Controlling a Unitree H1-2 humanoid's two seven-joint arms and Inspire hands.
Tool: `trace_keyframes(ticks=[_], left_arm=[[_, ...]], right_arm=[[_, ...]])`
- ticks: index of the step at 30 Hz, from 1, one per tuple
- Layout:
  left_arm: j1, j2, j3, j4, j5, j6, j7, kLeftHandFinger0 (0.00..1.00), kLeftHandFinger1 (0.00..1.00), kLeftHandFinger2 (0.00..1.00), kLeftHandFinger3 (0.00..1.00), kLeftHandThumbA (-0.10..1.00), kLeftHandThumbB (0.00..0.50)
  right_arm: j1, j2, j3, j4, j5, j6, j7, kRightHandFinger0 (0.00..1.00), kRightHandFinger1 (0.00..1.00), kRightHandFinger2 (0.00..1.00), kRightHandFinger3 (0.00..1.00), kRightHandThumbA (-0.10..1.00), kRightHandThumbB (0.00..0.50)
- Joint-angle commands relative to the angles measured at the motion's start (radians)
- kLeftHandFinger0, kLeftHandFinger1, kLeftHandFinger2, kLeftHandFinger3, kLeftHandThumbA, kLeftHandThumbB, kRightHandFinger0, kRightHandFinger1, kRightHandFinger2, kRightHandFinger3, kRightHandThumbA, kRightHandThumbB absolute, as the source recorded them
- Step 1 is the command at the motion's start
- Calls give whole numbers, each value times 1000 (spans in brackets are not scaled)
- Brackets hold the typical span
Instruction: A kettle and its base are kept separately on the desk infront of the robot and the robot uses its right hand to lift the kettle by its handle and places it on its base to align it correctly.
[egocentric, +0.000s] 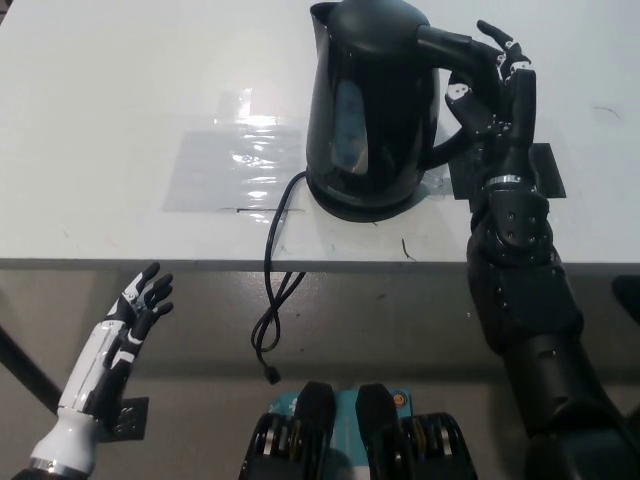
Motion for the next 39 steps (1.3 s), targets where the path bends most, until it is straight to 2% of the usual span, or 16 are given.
trace_keyframes(ticks=[1,5,6,9,11,15,17,22,27,30,34,37,38,39], left_arm=[[-25,21,0,-20,9,-10,-13,1000,1000,1000,1000,898,102],[-25,19,-1,-22,5,-5,-14,1000,1000,1000,1000,898,108],[-24,22,-3,-19,13,-13,-15,1000,1000,1000,1000,905,93],[-26,24,-3,-19,19,-10,-13,1000,1000,1000,1000,918,106],[-25,20,-1,-26,9,-1,-12,1000,1000,1000,1000,913,104],[-29,21,-2,-25,13,0,-12,1000,1000,1000,1000,910,107],[-29,24,-4,-23,23,-4,-12,1000,1000,1000,1000,939,117],[-32,21,0,-23,10,-3,-14,1000,1000,1000,1000,912,113],[-35,25,-4,-25,28,-2,-12,1000,1000,1000,1000,935,114],[-40,24,-2,-21,18,-1,-15,1000,1000,1000,1000,933,120],[-41,26,0,-24,19,1,-15,1000,1000,1000,1000,937,118],[-43,28,1,-20,21,-2,-14,1000,1000,1000,1000,937,112],[-44,29,1,-17,20,-6,-16,1000,1000,1000,1000,940,119],[-45,31,0,-14,19,-10,-18,1000,1000,1000,1000,942,121]], right_arm=[[-78,23,9,-32,16,-13,13,0,281,682,768,-100,105],[-77,24,12,-40,12,-5,12,0,311,708,779,-100,106],[-77,26,14,-45,10,2,11,0,310,709,779,-100,105],[-82,31,12,-47,15,14,12,0,326,715,770,-100,113],[-91,37,14,-42,15,17,13,0,300,681,733,-100,122],[-102,37,23,-30,1,11,9,0,295,672,724,-100,122],[-110,38,31,-17,-17,11,-4,0,275,647,710,-100,130],[-138,43,36,23,-14,-6,1,0,271,645,708,-100,130],[-157,47,42,35,-28,3,-8,0,260,628,681,-100,126],[-164,49,42,52,-31,-6,-11,0,193,547,648,-100,116],[-164,47,44,60,-37,-2,-15,0,173,530,639,-100,119],[-152,43,38,59,-33,1,-11,0,211,558,622,-100,123],[-147,40,33,60,-23,1,-3,48,291,663,746,-78,150],[-141,38,27,60,-14,3,5,59,310,676,754,-52,150]])
